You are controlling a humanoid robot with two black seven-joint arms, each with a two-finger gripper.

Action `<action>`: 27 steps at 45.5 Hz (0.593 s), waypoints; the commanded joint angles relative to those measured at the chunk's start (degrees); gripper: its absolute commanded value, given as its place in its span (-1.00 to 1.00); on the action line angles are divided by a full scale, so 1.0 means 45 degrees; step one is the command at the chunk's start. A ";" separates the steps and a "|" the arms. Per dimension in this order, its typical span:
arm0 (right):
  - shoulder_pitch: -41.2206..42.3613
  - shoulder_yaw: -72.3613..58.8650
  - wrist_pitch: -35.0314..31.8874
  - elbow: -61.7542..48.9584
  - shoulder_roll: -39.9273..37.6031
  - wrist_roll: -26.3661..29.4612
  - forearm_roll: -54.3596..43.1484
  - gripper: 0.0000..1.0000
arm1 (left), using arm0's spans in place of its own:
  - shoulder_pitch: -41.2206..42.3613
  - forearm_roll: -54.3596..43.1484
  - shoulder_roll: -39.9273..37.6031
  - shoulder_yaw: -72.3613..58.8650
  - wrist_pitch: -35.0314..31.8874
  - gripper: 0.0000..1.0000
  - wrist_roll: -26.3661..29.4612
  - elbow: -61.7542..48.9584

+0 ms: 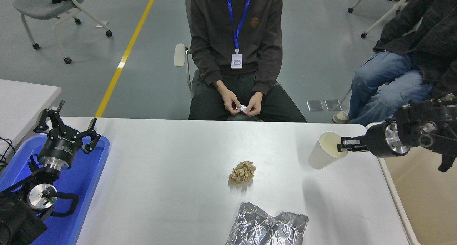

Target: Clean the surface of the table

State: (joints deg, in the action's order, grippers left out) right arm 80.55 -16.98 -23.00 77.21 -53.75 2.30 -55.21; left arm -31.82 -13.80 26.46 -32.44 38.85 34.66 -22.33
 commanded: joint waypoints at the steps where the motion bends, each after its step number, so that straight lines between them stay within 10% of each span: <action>1: 0.1201 0.0178 -0.1451 0.0772 -0.2058 -0.0003 -0.0017 -1.00 | 0.0000 0.0000 0.0000 0.0001 0.0000 1.00 -0.0008 0.0001; 27: 0.0500 -0.0036 -0.1570 0.0032 -0.4559 -0.0569 -0.1013 -1.00 | 0.0000 0.0000 0.0000 0.0001 0.0000 1.00 0.0011 -0.0018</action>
State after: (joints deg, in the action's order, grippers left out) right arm 85.46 -16.76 -30.04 80.18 -70.24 1.19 -58.06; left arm -31.82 -13.80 26.46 -32.43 38.85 34.68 -22.37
